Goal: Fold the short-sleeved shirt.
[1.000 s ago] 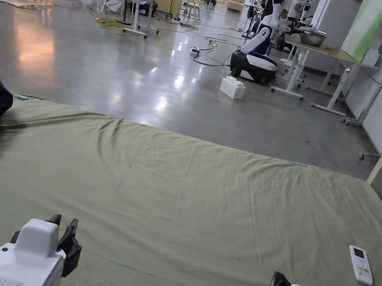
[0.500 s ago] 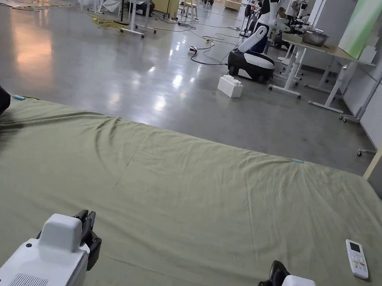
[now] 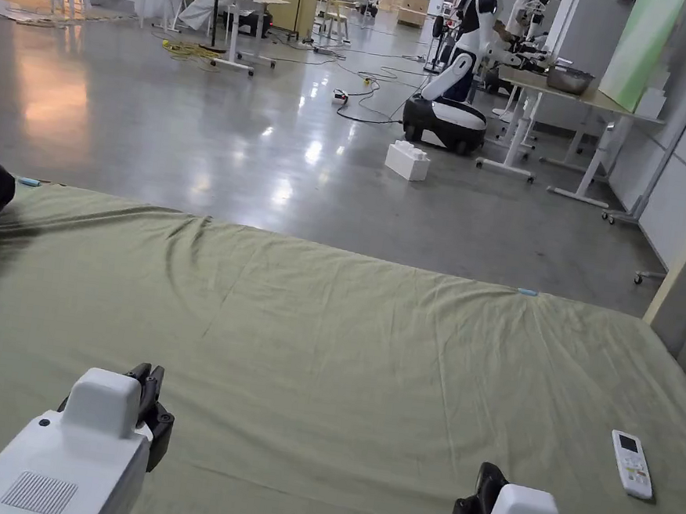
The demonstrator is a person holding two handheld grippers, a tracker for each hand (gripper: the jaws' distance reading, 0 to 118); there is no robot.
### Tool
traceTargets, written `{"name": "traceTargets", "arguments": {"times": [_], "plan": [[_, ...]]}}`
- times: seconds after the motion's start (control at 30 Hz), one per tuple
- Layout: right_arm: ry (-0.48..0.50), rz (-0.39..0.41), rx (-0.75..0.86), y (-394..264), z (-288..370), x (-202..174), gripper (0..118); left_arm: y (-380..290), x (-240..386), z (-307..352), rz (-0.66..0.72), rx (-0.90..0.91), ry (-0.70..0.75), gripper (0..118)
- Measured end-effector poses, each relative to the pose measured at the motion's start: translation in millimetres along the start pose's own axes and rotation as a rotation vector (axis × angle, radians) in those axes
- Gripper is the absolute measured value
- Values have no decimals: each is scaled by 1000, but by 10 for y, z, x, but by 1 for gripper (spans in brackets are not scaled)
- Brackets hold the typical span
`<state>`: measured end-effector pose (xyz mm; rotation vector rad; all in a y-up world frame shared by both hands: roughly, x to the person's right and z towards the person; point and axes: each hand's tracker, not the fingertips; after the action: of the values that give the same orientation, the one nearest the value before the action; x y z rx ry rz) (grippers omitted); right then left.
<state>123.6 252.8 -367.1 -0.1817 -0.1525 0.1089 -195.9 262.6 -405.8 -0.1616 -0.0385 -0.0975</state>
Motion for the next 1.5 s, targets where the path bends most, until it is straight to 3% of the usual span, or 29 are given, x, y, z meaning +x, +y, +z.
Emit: {"name": "traceTargets", "arguments": {"times": [0.3,0.33,0.37,0.43,0.53,0.6,0.77,0.87,1.0,1.17,1.27,1.5], "plan": [[3,-11,0,14,-39,-9,1,18,-16,-4,0,-9,6,9],[4,-13,0,16,-41,-9,6,12,-18,-9,-1,-10,6,14],[4,-15,-1,17,-45,-10,19,8,-17,-11,1,-8,7,22],[-5,-16,-2,17,-52,-12,25,4,-8,-14,4,-6,8,26],[-7,-17,-8,17,-68,-10,72,0,-5,-5,12,2,14,68],[-19,-32,-24,-3,-77,-14,73,-8,4,-4,21,13,34,72],[-46,-6,9,-11,-73,-26,104,-7,-6,-4,24,27,62,86],[-40,-31,12,-2,-67,-19,106,10,-26,-7,44,19,57,87],[-37,-50,17,15,-66,-19,107,24,-58,-8,77,10,51,97],[-12,-89,-21,38,-99,-16,113,24,-100,-5,107,6,33,100],[-13,-61,1,86,-109,-31,113,26,-106,-22,105,2,48,105],[8,-147,-42,181,-166,-22,113,49,-163,-38,133,5,39,105]]}}
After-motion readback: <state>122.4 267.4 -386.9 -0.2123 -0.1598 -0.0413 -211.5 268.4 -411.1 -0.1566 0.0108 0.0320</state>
